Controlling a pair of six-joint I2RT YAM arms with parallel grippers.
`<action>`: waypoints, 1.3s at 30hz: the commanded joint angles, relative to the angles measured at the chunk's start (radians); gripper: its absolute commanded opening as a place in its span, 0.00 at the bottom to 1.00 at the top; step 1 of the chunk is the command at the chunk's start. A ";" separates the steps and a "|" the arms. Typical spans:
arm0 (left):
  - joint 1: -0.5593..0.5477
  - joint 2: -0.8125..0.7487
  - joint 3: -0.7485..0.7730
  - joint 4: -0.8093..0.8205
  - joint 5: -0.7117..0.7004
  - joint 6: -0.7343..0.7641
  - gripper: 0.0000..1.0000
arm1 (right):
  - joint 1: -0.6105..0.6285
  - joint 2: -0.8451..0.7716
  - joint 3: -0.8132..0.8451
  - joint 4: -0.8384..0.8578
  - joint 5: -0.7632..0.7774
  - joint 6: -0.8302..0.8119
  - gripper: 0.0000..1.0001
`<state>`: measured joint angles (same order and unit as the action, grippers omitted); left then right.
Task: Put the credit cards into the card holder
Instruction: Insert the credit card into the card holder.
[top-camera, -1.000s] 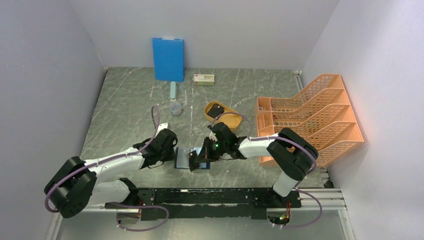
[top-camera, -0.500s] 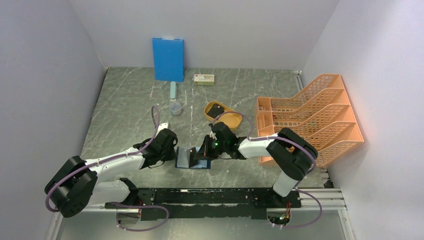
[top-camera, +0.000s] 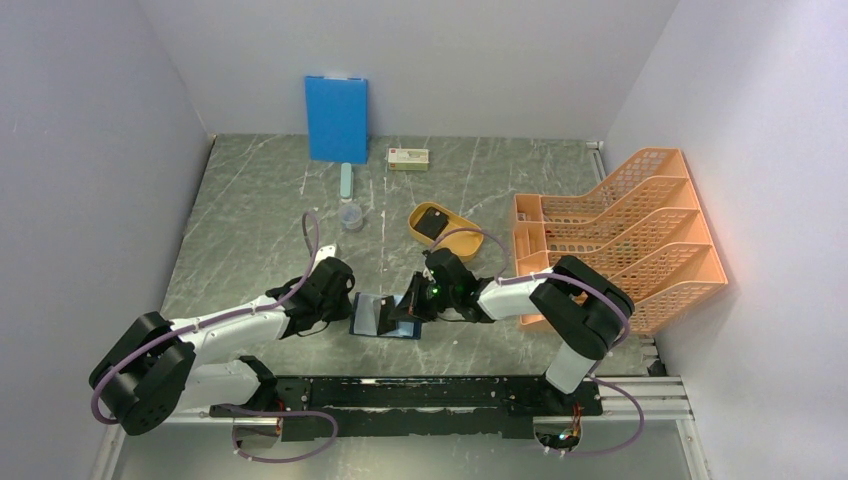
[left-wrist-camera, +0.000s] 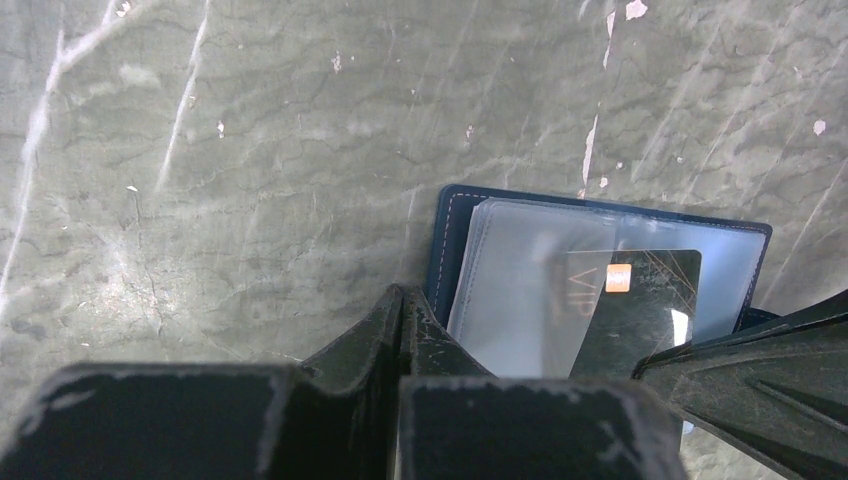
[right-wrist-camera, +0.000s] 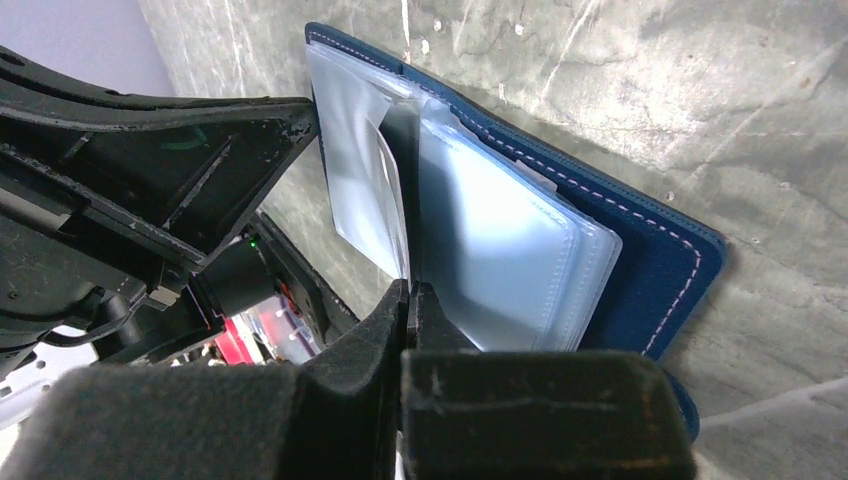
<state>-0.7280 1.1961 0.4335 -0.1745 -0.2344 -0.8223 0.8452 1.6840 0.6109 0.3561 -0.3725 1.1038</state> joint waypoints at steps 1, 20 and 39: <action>0.004 0.020 -0.039 -0.040 0.043 0.015 0.05 | 0.004 0.017 -0.017 -0.038 0.067 0.002 0.00; 0.004 0.017 -0.038 -0.044 0.042 0.009 0.05 | 0.005 -0.026 -0.048 -0.059 0.075 -0.007 0.00; 0.002 0.017 -0.063 -0.008 0.077 0.004 0.05 | 0.019 0.008 -0.044 -0.029 0.152 0.085 0.00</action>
<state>-0.7269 1.1858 0.4149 -0.1436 -0.2298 -0.8192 0.8516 1.6531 0.5831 0.3557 -0.2871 1.1736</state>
